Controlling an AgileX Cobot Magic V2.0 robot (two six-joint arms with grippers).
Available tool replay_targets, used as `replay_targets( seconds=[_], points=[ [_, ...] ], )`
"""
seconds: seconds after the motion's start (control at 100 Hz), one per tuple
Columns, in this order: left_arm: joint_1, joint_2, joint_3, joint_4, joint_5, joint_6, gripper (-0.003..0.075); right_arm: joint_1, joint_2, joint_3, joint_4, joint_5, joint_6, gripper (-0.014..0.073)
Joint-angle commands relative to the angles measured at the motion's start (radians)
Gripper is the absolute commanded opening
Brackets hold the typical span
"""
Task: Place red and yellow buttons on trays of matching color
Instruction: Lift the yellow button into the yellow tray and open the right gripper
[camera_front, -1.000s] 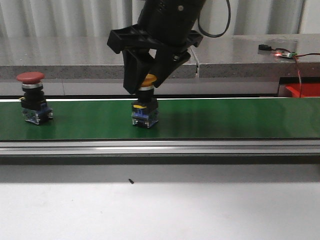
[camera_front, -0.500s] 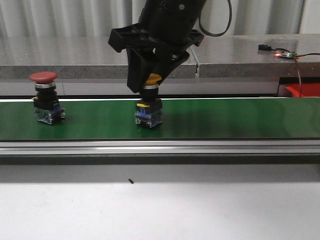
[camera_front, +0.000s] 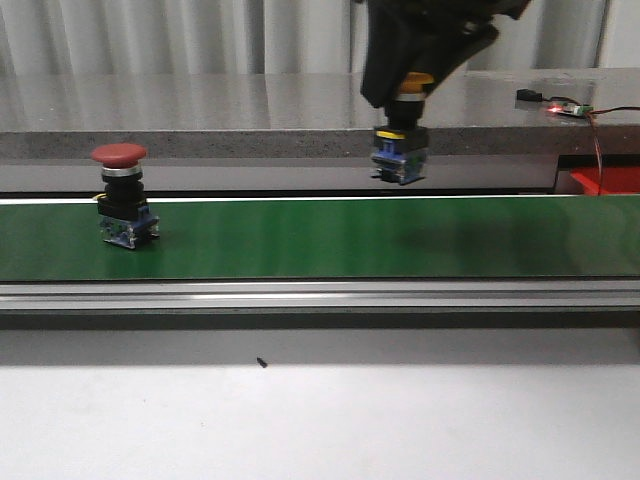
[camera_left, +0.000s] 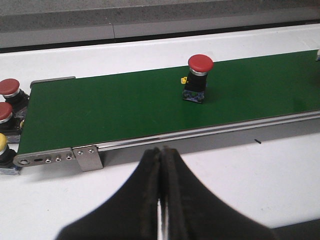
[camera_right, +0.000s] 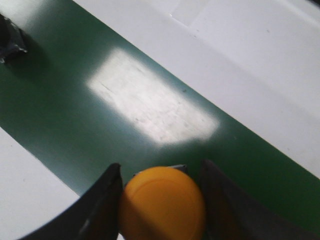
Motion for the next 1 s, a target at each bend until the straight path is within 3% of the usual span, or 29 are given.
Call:
replay_targets(
  seconds=[0.0,0.43,0.71,0.99],
  points=[
    [-0.009,0.011,-0.026,-0.010,-0.068,0.002,-0.0019,-0.050,-0.094,0.032,0.013,-0.063,0.008,0.0182],
    [-0.009,0.011,-0.026,-0.010,-0.068,0.002,-0.0019,-0.401,-0.289,0.326,0.013,-0.159,0.028,0.0182],
    [-0.009,0.011,-0.026,-0.010,-0.068,0.002,-0.0019,-0.622,-0.295,0.402,0.013,-0.210,0.028,0.0182],
    [-0.009,0.011,-0.026,-0.010,-0.068,0.002,-0.0019,-0.775,-0.289,0.456,0.014,-0.301,0.056,0.0182]
  ],
)
